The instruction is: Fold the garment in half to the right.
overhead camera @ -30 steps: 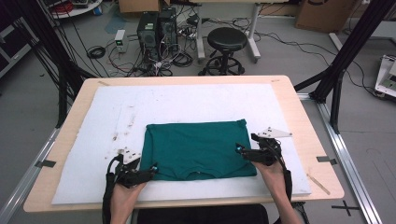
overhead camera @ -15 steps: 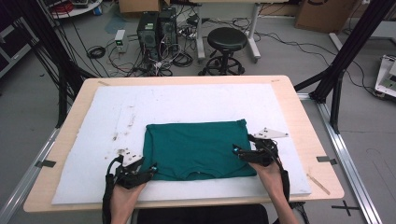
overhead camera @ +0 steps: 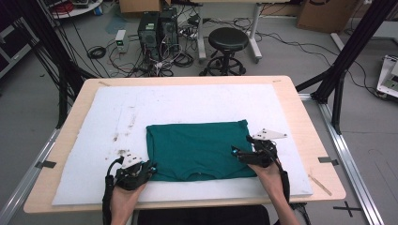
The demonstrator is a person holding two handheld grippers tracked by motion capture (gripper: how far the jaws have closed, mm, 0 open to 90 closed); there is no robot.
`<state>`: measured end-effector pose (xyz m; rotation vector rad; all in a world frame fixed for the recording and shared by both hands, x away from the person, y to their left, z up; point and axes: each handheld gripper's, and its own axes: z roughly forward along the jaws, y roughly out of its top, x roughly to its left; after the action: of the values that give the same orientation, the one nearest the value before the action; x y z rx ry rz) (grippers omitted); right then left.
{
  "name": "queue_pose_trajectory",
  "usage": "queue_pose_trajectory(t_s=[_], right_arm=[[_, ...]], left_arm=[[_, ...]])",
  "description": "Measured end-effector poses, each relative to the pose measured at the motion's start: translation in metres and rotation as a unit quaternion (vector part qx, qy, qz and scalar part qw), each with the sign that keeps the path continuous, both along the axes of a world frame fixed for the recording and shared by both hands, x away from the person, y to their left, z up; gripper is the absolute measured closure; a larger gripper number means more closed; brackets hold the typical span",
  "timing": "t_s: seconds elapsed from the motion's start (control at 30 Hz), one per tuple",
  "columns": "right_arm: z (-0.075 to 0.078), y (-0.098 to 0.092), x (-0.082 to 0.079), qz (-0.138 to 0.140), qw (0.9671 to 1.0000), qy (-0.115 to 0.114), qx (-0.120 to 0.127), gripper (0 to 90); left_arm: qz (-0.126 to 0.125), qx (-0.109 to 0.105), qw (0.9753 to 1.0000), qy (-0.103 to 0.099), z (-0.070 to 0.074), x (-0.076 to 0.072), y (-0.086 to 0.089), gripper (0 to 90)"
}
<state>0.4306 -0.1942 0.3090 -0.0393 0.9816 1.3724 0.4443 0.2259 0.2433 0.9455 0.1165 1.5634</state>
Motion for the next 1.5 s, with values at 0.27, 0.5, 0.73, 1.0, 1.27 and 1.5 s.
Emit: queue_pose_trajectory(t_s=[0.27,0.5,0.73,1.0,1.27,1.5], right_arm=[[-0.001,0.012,-0.003,0.002,0.9994,0.004,-0.034,25.9],[0.006,0.027,-0.011,0.006,0.9986,-0.008,-0.052,25.8],[0.022,0.057,-0.024,0.005,0.9957,-0.016,-0.091,25.9],[0.054,0.112,-0.027,-0.033,0.9878,0.002,-0.152,25.9],[0.081,0.159,-0.021,-0.059,0.9803,0.029,-0.186,26.7],[0.101,0.182,-0.015,-0.069,0.9805,0.038,-0.18,26.5]], left_arm=[[-0.009,0.011,0.9999,0.004,0.001,0.0,0.001,82.2],[-0.002,0.014,0.9999,0.0,0.0,0.0,0.0,85.1],[-0.001,0.014,0.9999,-0.001,0.0,0.0,0.0,85.1],[-0.002,0.015,0.9999,-0.001,0.0,0.0,0.0,85.3],[-0.005,0.016,0.9999,0.002,0.0,0.0,0.001,85.4],[-0.009,0.015,0.9998,0.004,0.001,0.0,0.001,85.4]])
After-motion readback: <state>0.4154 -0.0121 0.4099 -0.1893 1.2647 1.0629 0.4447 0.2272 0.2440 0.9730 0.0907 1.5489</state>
